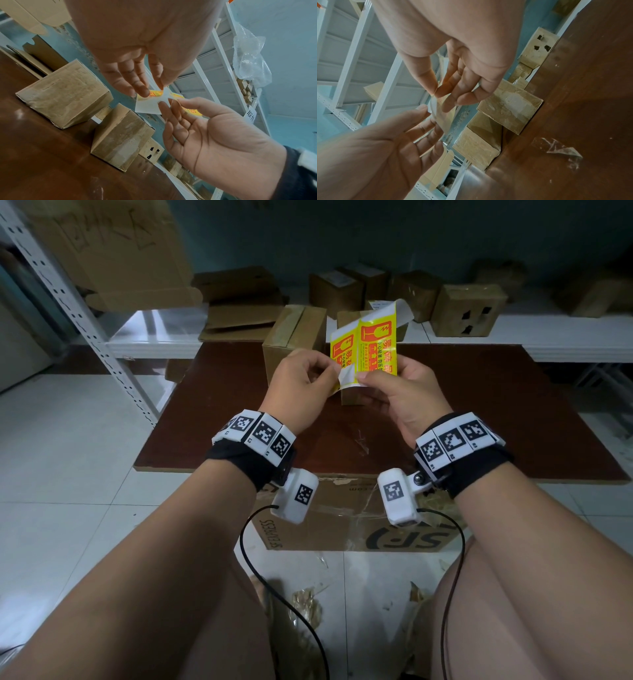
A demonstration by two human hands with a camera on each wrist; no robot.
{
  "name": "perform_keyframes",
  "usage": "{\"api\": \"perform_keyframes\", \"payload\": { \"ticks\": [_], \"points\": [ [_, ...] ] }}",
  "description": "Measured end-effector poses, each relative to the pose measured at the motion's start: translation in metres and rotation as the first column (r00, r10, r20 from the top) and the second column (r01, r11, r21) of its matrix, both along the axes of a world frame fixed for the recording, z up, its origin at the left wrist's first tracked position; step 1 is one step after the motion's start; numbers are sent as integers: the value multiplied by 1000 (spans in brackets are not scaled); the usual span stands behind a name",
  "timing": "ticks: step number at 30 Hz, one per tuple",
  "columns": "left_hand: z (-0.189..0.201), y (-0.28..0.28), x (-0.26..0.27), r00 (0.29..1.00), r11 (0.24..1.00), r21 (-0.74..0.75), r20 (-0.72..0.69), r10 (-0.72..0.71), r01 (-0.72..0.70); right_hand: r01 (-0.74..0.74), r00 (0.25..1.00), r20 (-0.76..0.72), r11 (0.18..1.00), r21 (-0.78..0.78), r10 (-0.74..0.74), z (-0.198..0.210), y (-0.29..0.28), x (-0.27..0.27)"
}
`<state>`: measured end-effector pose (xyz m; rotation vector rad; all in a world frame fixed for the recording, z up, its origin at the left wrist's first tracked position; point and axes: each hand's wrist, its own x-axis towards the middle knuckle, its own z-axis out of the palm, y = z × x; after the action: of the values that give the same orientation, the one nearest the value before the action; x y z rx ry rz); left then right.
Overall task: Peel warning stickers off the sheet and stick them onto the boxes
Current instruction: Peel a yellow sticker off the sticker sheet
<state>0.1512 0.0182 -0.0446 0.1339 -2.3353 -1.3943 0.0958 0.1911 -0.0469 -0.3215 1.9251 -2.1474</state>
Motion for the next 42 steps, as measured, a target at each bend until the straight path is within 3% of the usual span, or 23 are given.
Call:
{"api": "perform_keyframes", "payload": {
  "ticks": [42],
  "points": [
    [2, -3, -1, 996, 992, 92, 30, 87, -90, 106, 993, 54, 994, -11, -105, -3, 2, -10]
  ]
}}
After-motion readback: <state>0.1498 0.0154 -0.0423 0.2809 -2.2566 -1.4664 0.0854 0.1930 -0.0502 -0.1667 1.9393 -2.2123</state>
